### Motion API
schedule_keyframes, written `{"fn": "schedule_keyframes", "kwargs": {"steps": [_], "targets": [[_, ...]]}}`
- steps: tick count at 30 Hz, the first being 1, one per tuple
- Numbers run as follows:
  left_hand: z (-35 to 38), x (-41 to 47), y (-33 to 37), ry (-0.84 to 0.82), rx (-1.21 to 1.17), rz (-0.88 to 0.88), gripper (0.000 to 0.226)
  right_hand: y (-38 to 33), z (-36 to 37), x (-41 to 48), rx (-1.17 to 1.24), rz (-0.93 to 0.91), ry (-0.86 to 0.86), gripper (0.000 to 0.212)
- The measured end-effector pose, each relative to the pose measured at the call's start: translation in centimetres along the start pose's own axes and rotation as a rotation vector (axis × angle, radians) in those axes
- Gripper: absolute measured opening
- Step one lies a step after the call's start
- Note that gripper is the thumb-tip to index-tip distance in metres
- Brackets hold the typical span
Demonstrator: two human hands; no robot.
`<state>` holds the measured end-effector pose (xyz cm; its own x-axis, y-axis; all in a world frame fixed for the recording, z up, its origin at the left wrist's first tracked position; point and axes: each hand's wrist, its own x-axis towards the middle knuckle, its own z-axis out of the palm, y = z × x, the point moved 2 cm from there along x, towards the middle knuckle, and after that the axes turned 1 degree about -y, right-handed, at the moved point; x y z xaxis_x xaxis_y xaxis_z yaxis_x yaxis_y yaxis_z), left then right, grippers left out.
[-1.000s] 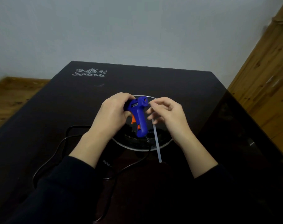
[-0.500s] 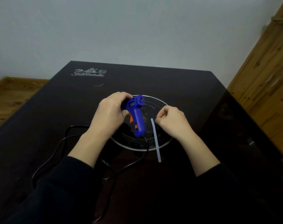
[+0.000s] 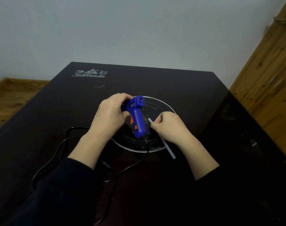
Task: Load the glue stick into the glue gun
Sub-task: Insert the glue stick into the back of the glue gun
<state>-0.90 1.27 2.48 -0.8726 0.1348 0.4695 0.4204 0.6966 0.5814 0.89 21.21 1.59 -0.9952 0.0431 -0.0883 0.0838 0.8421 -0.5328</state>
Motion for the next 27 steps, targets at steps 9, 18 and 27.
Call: {"fn": "schedule_keyframes", "kwargs": {"steps": [9,18,27], "targets": [[-0.1,0.0,0.1,0.004,-0.082,-0.021,0.048,-0.1,-0.3,0.3,0.698,-0.105,0.047,0.013],[0.1,0.2,-0.3,0.035,-0.071,0.032,0.052,-0.2,-2.1,-0.2,0.692,-0.272,0.100,0.013],[-0.2,0.2,-0.4,0.070,-0.026,0.052,0.058,-0.1,-3.6,-0.3,0.480,-0.418,0.277,0.022]]}}
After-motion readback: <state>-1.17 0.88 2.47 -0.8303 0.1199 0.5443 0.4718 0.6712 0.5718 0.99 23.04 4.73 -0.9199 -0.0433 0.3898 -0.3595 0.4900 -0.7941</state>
